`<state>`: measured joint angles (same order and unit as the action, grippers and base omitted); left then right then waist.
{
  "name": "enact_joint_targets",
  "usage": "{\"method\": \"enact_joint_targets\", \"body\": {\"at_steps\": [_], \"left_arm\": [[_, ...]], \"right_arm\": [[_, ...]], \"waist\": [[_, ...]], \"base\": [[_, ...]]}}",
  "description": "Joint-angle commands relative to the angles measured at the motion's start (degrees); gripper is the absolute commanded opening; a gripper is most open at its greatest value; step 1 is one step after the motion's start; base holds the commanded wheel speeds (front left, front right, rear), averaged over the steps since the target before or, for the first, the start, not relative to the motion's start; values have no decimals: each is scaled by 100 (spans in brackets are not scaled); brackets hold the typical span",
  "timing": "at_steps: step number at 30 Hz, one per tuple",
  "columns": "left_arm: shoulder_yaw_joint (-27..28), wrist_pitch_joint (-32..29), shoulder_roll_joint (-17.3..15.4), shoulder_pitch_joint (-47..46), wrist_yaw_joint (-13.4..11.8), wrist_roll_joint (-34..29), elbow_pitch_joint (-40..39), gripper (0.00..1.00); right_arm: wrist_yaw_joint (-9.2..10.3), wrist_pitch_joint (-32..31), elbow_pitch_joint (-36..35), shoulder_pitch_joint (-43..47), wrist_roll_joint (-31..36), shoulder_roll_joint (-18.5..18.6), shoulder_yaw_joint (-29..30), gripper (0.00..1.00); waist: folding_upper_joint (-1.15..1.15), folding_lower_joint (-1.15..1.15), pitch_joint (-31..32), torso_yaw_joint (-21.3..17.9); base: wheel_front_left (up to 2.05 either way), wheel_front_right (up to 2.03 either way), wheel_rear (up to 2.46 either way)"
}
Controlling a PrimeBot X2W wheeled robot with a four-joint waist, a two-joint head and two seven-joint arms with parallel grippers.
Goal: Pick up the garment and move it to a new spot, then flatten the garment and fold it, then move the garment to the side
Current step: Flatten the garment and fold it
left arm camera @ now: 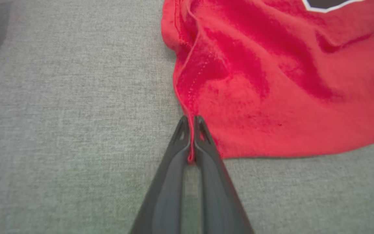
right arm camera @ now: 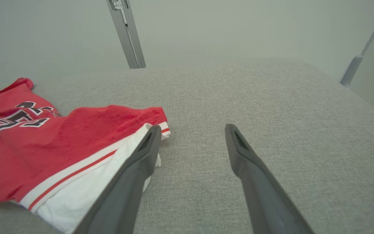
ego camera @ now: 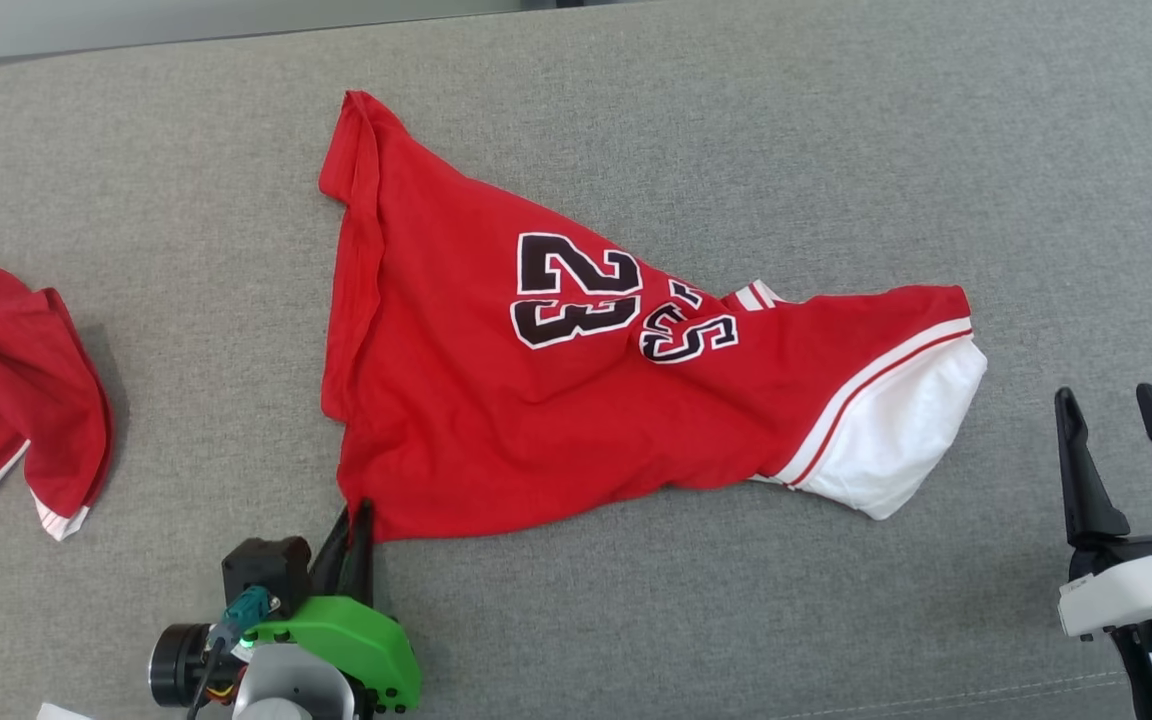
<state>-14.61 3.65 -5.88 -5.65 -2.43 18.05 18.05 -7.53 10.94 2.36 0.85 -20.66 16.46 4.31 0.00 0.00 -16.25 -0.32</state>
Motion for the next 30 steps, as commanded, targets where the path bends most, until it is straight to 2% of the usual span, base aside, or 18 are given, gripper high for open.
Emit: {"method": "enact_joint_targets", "body": {"at_steps": [1,16,17,18,19,20,21,26,30], "left_arm": [[-16,34,-14,-118,23,11,33,0],[-197,281,86,-523,-67,-38,158,0],[-206,303,90,-547,-70,-33,167,0],[-213,325,93,-563,-71,-26,177,0],[-219,338,93,-567,-71,-21,186,0],[-214,371,87,-573,-70,-11,198,0],[-202,396,69,-581,-63,-3,217,0],[-183,620,24,-591,-120,-55,176,0],[-128,847,-49,-529,-185,-128,-59,0]], "right_arm": [[8,-37,158,-111,-48,70,-62,100],[8,18,1943,-1327,-433,409,-1475,100],[8,5,2060,-1375,-448,441,-1573,94],[8,-13,2178,-1406,-475,440,-1661,63],[8,-11,2261,-1419,-487,449,-1731,36],[8,4,2339,-1436,-501,460,-1790,14],[8,-2,2424,-1444,-513,475,-1858,0],[10,176,2559,-1442,-568,534,-1938,0],[10,393,2207,-1288,-607,574,-1493,0]], "waist": [[0,0,-61,18],[0,0,-430,263],[0,0,-440,282],[0,0,-441,294],[0,0,-437,300],[0,0,-434,303],[0,0,-429,302],[0,0,-354,279],[0,0,-171,253]], "base": [[0,0,0],[0,0,0],[0,0,0],[0,0,0],[0,0,0],[0,0,0],[0,0,0],[0,0,0],[0,0,0]]}}
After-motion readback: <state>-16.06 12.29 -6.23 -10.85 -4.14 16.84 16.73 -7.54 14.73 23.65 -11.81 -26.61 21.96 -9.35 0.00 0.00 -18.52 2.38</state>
